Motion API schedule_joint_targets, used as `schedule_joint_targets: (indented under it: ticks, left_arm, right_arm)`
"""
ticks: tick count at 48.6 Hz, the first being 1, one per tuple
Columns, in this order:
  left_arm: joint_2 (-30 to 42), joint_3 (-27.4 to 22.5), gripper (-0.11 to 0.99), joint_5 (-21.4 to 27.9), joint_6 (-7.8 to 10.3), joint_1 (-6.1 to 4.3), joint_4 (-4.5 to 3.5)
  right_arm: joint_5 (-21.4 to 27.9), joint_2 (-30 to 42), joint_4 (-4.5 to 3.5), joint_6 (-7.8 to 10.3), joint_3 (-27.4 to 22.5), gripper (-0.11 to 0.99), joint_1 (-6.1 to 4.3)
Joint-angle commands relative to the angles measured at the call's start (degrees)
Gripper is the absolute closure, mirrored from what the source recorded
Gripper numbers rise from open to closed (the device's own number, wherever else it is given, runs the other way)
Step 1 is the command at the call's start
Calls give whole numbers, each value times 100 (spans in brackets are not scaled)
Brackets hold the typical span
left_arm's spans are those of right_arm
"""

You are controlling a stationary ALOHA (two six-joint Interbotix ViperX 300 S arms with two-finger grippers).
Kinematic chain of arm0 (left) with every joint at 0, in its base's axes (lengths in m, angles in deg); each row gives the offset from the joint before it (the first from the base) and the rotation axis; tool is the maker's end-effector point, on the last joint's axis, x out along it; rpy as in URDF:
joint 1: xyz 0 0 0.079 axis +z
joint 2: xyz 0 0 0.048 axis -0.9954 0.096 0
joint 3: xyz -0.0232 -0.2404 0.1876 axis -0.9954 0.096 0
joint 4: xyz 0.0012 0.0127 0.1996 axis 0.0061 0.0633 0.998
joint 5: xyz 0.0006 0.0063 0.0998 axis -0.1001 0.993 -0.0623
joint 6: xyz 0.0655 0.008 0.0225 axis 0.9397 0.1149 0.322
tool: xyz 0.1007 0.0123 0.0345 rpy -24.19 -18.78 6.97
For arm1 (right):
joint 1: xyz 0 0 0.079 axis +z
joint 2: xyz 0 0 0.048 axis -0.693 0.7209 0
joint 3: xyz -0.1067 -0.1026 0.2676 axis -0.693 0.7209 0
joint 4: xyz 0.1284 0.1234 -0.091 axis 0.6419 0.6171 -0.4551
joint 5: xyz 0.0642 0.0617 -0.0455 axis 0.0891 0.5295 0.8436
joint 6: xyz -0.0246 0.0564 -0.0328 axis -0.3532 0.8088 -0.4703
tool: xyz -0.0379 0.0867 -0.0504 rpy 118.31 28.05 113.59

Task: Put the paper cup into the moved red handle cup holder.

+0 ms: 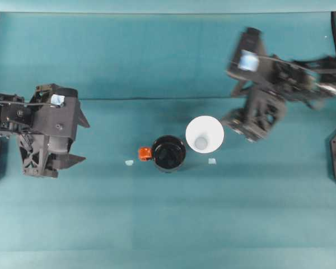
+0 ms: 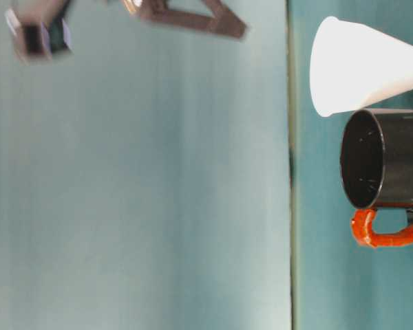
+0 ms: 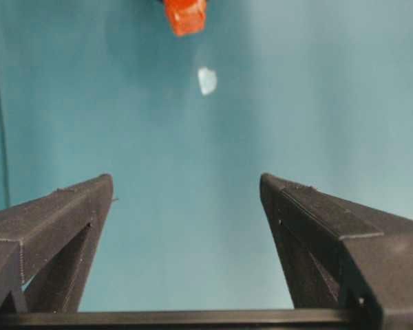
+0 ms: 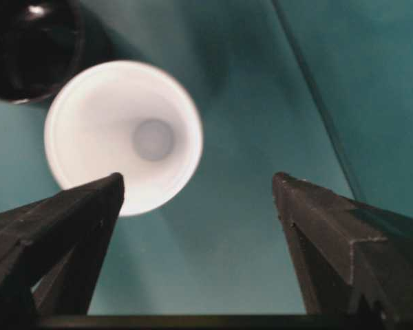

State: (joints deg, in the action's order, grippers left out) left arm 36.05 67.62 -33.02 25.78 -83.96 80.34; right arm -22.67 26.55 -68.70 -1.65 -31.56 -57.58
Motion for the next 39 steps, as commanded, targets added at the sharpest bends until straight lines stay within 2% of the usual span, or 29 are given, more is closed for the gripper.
schedule_joint_targets:
  ticks: [1,9,15,19,28,35,39]
  left_arm:
    - [-70,-53,-6,-35,-18,-9,9]
    - [-79,-44,-6,-44,-18,-9,9]
    - [-79,-44,-6,-35,-18,-9,9]
    - [-79,-35,-6,-44,-18,-9,9]
    - [-70,-26,-6,-44,-26,-9,9]
    - [-79,-35,-6,-44,-26,-9,9]
    - [-70,-26,-6,-44,-26,-9,9]
  right_arm:
    - [229,396,18,70,-396,-8,-26]
    - [325,1020,70,79,-624,-8,-26]
    - [176,1318,185,79,-615,-8,-18]
    - [35,1459,220,79,-545,-8,-35]
    - [-158,1679,229,79,-439,-8,-53]
    - [-176,1696,281,79,-439,-7,-53]
    - [-176,1696,281,79,-439,-5,-62]
